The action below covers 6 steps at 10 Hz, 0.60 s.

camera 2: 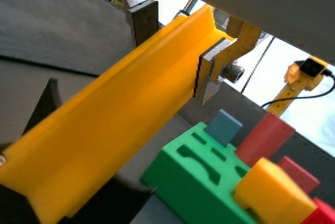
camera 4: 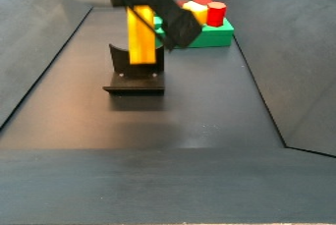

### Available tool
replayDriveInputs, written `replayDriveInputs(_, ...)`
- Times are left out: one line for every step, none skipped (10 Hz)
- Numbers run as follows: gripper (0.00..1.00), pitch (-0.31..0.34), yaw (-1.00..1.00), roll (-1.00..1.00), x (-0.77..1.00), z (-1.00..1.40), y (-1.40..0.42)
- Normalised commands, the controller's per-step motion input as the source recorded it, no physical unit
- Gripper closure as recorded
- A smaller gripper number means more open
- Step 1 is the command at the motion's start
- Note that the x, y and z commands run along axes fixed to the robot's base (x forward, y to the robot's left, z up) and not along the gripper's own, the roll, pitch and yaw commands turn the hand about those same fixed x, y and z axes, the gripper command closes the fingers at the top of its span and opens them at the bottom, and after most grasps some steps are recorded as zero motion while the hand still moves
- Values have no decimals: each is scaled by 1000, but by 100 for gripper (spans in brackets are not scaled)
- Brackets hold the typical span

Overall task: Pick up the star object. Move up. Place the star object on the fixture. Regrasp the star object. Move to above the board. Insert the star object.
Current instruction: Place the star object on the fixture.

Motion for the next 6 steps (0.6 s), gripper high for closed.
replayDriveInputs(100,-117,-8,-53,111,-904,18)
replayDriveInputs(100,-99,15,-50,92,-729,7)
replayDriveInputs(100,-77,33,-49,80,-518,-3)
replayDriveInputs(100,-64,39,-55,70,-387,-7)
replayDriveInputs(100,-47,38,-51,59,-277,-7)
replayDriveInputs(100,-37,29,-50,47,-179,-5)
